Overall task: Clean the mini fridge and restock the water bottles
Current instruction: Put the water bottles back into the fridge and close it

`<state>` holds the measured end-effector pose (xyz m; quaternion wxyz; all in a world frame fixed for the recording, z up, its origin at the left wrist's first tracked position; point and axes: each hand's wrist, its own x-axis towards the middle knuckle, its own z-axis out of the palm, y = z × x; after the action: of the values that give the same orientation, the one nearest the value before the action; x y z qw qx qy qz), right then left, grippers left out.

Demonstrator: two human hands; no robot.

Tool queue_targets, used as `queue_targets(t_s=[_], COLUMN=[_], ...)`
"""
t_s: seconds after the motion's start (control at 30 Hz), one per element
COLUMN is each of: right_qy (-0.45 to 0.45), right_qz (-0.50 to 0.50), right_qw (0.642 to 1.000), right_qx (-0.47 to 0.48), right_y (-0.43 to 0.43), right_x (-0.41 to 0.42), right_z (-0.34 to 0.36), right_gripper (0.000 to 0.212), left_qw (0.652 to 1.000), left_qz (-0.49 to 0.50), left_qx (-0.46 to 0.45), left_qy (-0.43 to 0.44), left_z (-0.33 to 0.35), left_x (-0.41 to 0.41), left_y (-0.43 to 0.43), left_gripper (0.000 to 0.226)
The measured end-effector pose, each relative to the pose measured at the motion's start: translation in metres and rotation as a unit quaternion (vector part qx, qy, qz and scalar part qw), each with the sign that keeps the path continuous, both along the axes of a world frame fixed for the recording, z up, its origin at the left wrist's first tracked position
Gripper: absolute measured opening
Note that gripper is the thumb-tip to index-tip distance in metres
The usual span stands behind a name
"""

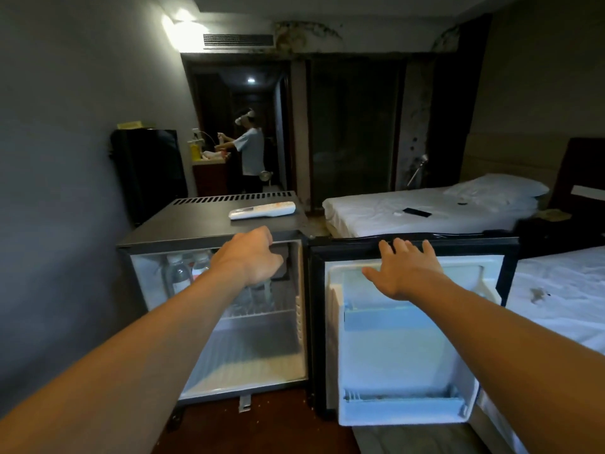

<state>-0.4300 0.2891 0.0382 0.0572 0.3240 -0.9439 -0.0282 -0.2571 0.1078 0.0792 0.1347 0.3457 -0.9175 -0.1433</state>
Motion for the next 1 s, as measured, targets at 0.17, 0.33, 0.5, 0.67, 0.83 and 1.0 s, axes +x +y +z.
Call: queue_targets(t_s=[0.17,0.33,0.5,0.67,0.83,1.0], right_qy=[-0.018,0.009,0.018,0.010,-0.153,-0.297], right_qz=[0.006,0.000,-0.015,-0.004,0.035,0.126], right_qw=[1.000,1.000,0.999,0.997,0.986,0.942], right_qx=[0.002,0.005,0.032,0.082,0.059,-0.090], right_y=[0.009,0.017,0.008,-0.010,-0.065,-0.097], right_x=[0.010,0.040,0.105,0.158,0.164,0.204], right_z=[0.011,0.014,0.023,0.041,0.038,0.037], right_gripper=[0.073,0.070,0.074,0.075,0.122,0.108], left_qw=[1.000,0.999,0.999,0.999,0.998,0.995], left_qz=[0.015,0.026,0.029,0.036,0.056,0.093], left_qx=[0.003,-0.022,-0.032,-0.021,-0.024,-0.027], left_qy=[0.001,0.001,-0.013,-0.020,-0.006,0.028], left_z=[-0.006,-0.004,-0.005,-0.005,0.005,0.012], left_x=[0.013,0.048,0.098,0.156,0.208,0.259], left_y=[0.019,0.028,0.024,0.012,-0.002,-0.018], left_gripper=[0.025,0.025,0.025,0.021,0.028,0.026])
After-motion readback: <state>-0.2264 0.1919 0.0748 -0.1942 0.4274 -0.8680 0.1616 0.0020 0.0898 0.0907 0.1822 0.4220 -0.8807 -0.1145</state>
